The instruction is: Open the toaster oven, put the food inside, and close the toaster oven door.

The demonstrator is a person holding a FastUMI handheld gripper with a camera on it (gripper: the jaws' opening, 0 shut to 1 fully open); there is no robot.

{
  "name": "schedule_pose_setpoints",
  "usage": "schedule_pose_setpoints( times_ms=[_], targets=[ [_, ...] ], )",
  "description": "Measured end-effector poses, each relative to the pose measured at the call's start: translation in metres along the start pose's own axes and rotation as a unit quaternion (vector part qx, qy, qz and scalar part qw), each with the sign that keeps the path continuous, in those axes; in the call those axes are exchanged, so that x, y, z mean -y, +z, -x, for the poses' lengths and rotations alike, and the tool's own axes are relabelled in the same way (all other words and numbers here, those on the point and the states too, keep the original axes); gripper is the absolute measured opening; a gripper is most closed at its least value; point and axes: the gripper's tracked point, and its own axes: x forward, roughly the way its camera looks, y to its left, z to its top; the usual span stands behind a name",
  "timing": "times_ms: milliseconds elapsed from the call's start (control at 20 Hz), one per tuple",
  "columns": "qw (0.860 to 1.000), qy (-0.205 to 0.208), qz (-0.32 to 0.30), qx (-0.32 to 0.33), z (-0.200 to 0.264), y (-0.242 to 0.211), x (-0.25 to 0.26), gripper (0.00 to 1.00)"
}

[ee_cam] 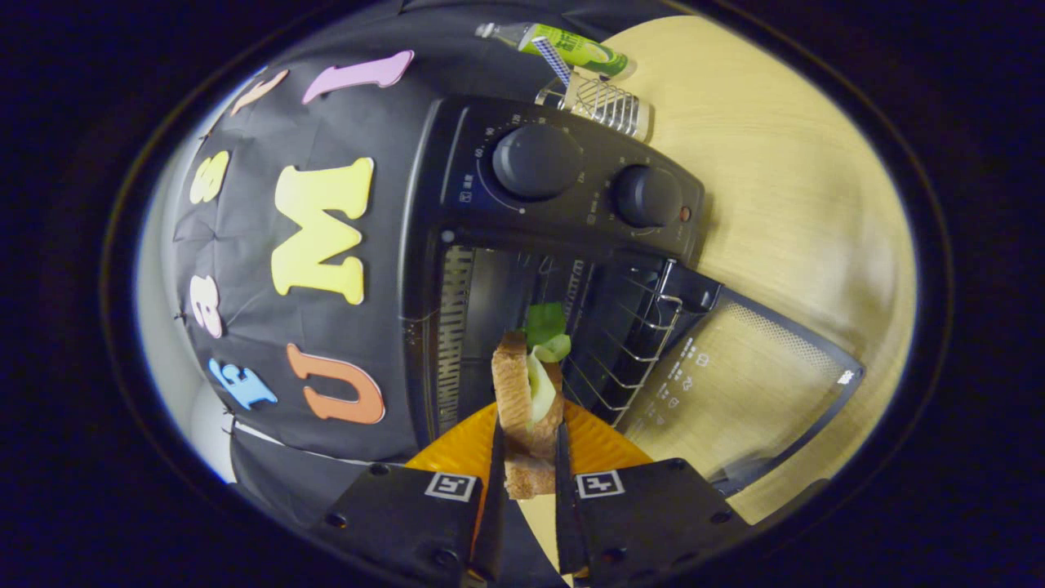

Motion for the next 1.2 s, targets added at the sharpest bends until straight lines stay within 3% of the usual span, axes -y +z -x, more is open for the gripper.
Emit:
schedule_pose_setpoints(
  times_ms=[250,450,550,650,1000,1200],
  targets=[
    [0.999,-0.022,0.027,0.017,-0.018,-0.002,0.008,0.33],
    [0.995,-0.072,0.074,0.009,-0.017,-0.003,0.011,0.54],
    [0.992,-0.073,0.101,-0.016,-0.016,-0.011,0.002,0.76],
    [0.983,-0.106,0.144,-0.044,-0.016,-0.019,0.006,1.00],
    [0.947,-0.164,0.266,-0.067,0.029,-0.028,0.008,1.00],
    [0.901,-0.165,0.393,-0.082,0.078,-0.045,-0.001,1.00]
  ],
)
